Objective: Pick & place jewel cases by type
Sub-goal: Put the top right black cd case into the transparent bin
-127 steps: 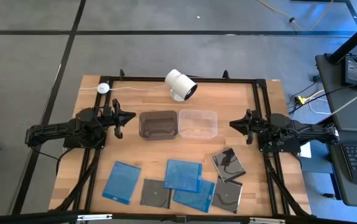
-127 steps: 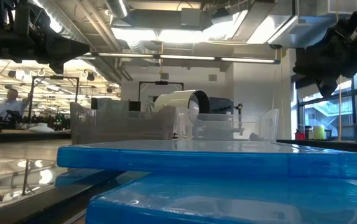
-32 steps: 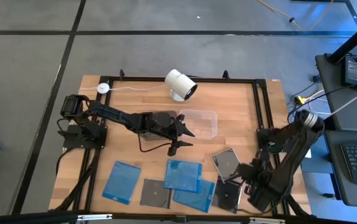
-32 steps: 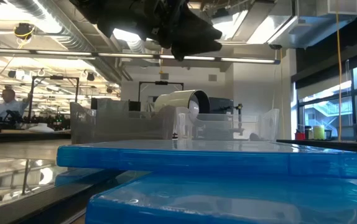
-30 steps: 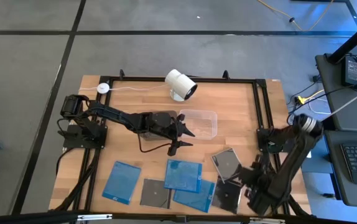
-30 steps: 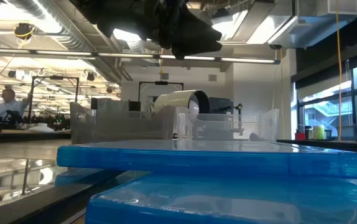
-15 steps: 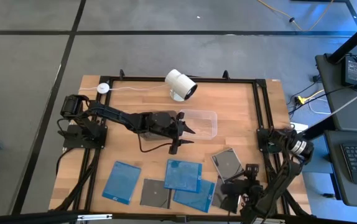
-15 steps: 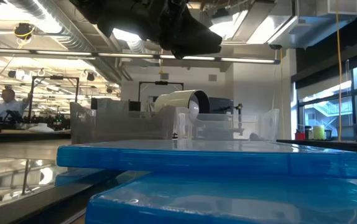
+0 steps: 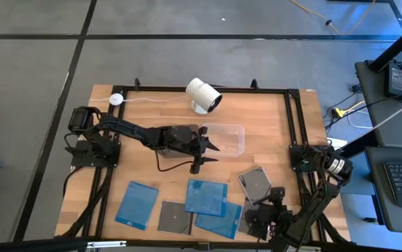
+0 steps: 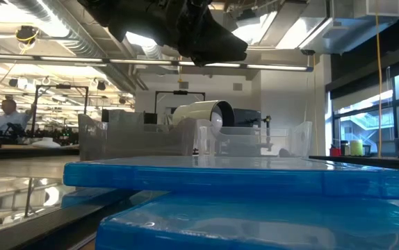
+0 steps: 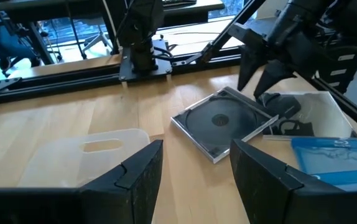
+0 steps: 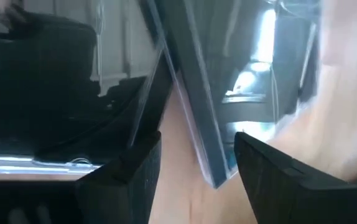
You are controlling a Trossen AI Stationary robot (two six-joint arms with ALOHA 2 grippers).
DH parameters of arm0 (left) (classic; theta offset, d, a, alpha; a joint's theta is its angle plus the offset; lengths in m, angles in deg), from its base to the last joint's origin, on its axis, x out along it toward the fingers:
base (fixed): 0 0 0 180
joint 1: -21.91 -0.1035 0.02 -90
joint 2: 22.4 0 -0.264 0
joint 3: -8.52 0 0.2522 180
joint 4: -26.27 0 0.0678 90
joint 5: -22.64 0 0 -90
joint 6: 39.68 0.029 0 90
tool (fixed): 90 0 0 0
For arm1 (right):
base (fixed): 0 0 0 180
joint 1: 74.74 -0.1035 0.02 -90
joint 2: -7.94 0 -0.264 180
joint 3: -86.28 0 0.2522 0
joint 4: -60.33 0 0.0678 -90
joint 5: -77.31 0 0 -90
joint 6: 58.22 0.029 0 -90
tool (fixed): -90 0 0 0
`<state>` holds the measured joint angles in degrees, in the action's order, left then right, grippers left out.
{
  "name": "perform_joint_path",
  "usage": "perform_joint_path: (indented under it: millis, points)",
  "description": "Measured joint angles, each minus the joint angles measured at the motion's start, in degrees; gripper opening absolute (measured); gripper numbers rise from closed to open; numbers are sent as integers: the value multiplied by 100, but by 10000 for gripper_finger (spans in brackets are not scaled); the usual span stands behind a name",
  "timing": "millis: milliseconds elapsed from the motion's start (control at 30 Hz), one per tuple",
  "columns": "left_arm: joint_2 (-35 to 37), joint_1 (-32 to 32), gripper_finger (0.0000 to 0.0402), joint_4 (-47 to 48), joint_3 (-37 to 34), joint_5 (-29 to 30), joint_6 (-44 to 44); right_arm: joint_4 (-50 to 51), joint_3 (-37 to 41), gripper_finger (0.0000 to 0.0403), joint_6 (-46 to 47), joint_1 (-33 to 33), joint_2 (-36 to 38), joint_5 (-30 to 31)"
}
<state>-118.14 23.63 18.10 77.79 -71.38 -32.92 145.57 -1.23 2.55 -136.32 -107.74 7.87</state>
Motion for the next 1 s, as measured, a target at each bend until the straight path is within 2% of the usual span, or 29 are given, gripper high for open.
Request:
perform_joint_path:
  millis: [400, 600, 1000]
  points:
    - [-2, 7, 186, -2, 0, -2, 0, 53, 14, 206, -83, 0, 0, 80]
    - [-2, 7, 187, -2, 0, -3, 0, -135, 372, 206, 113, 0, 0, 83]
    - [-2, 7, 185, 4, 0, 3, -2, -322, 758, 206, 317, -24, 17, 613]
